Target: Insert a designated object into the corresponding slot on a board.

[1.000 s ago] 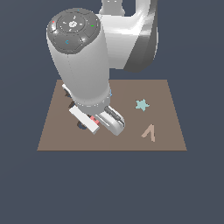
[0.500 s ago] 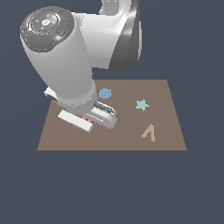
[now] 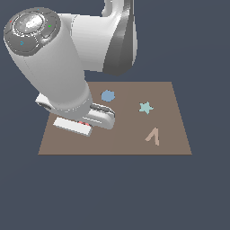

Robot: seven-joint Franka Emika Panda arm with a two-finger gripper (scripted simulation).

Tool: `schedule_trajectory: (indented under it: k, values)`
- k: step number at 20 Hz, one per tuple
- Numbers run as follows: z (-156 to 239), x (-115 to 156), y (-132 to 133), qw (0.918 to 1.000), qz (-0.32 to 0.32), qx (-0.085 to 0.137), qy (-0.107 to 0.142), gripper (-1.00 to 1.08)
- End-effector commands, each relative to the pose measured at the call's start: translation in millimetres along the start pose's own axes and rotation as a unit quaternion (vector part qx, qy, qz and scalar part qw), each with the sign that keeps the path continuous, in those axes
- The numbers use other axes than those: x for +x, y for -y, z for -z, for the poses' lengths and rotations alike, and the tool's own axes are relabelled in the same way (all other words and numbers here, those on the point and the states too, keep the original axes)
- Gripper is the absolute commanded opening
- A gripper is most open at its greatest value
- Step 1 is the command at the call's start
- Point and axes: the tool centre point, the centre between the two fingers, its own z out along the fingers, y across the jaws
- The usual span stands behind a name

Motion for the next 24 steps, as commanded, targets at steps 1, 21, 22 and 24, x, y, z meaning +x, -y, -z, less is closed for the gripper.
schedule_trajectory:
  k: [1, 21, 22, 24]
  values:
    - [0.3, 1.7, -1.7, 0.9999, 0.012, 0.000, 0.000, -1.00]
    - [-9.7, 3.1, -2.8, 0.9998, 0.019, 0.000, 0.000, 1.00]
    - [-9.7, 3.1, -2.8, 0.9998, 0.019, 0.000, 0.000, 1.00]
    - [-9.7, 3.1, -2.8, 0.9998, 0.019, 0.000, 0.000, 1.00]
